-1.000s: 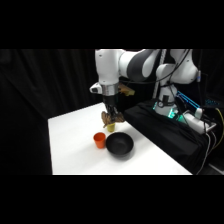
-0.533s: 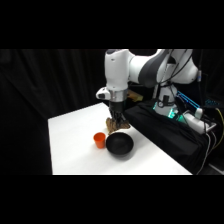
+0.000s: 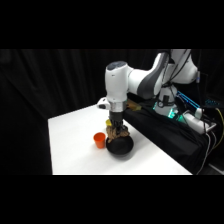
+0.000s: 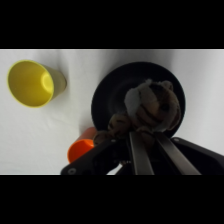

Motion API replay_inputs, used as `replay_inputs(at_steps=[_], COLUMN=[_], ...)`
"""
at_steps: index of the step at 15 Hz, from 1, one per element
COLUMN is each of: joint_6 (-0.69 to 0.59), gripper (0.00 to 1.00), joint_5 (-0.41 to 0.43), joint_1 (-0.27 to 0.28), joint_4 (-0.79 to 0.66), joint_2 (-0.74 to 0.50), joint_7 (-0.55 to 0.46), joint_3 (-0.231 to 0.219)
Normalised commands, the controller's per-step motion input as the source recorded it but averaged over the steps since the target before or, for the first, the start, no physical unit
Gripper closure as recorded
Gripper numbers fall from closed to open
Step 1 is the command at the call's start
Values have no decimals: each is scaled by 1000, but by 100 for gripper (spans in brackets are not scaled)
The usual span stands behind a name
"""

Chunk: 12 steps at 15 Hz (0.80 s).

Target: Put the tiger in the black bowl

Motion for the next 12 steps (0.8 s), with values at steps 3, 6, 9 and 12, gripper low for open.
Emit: replay_inputs(at_steps=[3, 6, 9, 12], joint_6=[92, 55, 39, 197], gripper=[93, 93, 93, 54], joint_5=[-84, -61, -69, -141], joint_1=[39, 23, 33, 55], joint_4=[88, 124, 130, 128], joint_2=[87, 97, 92, 259], joint_7=[-6, -29, -20, 33], joint_3=[-21, -32, -35, -63])
